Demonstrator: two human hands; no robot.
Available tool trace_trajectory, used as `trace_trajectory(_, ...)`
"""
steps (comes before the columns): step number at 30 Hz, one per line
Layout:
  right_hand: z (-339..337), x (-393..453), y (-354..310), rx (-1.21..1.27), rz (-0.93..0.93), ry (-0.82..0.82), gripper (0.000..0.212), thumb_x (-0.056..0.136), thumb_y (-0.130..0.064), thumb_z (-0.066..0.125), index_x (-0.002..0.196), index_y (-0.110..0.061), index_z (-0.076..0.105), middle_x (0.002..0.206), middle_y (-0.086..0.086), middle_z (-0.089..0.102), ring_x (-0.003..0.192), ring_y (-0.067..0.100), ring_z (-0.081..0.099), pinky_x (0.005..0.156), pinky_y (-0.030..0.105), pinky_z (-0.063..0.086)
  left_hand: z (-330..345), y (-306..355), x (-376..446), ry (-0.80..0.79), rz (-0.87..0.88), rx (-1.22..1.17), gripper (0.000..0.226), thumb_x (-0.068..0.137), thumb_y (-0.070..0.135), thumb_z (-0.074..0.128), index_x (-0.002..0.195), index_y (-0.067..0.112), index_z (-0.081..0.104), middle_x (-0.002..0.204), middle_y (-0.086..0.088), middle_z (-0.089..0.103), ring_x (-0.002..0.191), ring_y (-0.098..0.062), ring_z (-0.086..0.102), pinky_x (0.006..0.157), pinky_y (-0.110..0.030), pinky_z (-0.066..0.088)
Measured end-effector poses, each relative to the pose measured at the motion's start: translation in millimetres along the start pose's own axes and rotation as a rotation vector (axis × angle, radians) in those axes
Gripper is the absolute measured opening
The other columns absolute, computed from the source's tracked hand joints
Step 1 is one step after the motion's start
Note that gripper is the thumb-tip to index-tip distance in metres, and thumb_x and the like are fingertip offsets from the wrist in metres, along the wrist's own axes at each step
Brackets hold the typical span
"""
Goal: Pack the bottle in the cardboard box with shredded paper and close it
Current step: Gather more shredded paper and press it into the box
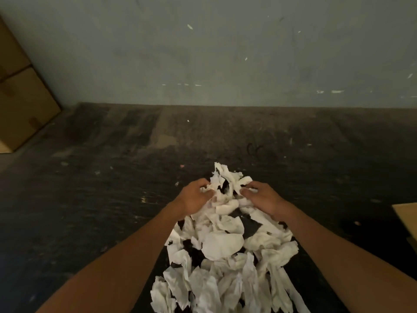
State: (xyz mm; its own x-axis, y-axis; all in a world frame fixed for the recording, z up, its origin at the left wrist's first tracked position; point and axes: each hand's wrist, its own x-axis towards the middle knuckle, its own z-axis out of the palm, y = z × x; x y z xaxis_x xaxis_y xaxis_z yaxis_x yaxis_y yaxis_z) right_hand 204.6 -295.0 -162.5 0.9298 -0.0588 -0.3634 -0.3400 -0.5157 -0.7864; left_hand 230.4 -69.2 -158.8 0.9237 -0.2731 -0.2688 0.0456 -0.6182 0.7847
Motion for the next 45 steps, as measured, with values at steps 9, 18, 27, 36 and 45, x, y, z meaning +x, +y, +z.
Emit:
trace_trajectory(9,-12.9,-122.4,-60.8,0.033,-0.241,-0.130,0.017,0.090,-0.039,0.063,0.098,-0.025,0.069,0.107,-0.008,0.068,0.099,0.004,0.061,0.084,0.023,0.046,-42.9,45.4,-103.9,-0.137,0.152,-0.099,0.010,0.092,0.028,0.064,0.100,0.022,0.068,0.098,0.002,0.071,0.090,-0.012,0.067,0.081,-0.033,0.050)
trace_trajectory(18,-20.7,-196.1,-32.9,-0.256,-0.300,-0.064,0.064,0.079,-0.069,0.055,0.138,-0.053,0.035,0.150,-0.009,0.034,0.138,0.015,0.032,0.102,0.034,0.035,-46.7,5.8,-201.4,-0.107,0.250,0.332,0.106,0.065,0.082,0.061,0.150,0.051,0.004,0.162,0.012,0.001,0.149,-0.023,0.009,0.118,-0.055,0.018)
trace_trajectory(27,23.2,-178.4,55.3,-0.901,-0.330,-0.321,0.135,0.045,-0.089,0.063,0.136,-0.055,-0.031,0.142,-0.009,-0.054,0.132,0.025,-0.048,0.105,0.076,-0.009,37.7,-44.9,-201.8,-0.273,0.370,0.830,0.148,0.047,0.086,0.069,0.141,0.041,-0.037,0.145,0.000,-0.053,0.131,-0.039,-0.048,0.108,-0.071,-0.016)
trace_trajectory(36,50.9,-140.4,84.7,-0.996,-0.444,-0.140,0.099,0.061,-0.089,0.041,0.142,-0.060,-0.009,0.160,-0.004,-0.009,0.146,0.031,-0.007,0.113,0.063,-0.004,50.4,-69.3,-146.9,-0.128,0.287,1.010,0.122,0.061,0.090,0.047,0.151,0.023,-0.002,0.157,-0.015,0.016,0.144,-0.042,0.009,0.114,-0.060,0.012)
trace_trajectory(45,66.1,-129.9,94.9,-0.808,-0.545,0.131,0.076,0.054,-0.043,0.084,0.122,-0.038,0.050,0.115,0.004,0.046,0.098,0.031,0.060,0.065,0.041,0.058,64.3,-79.5,-136.0,0.050,0.265,1.033,0.078,0.068,0.073,0.054,0.120,0.016,0.061,0.112,-0.003,0.059,0.099,-0.027,0.051,0.083,-0.043,0.046)
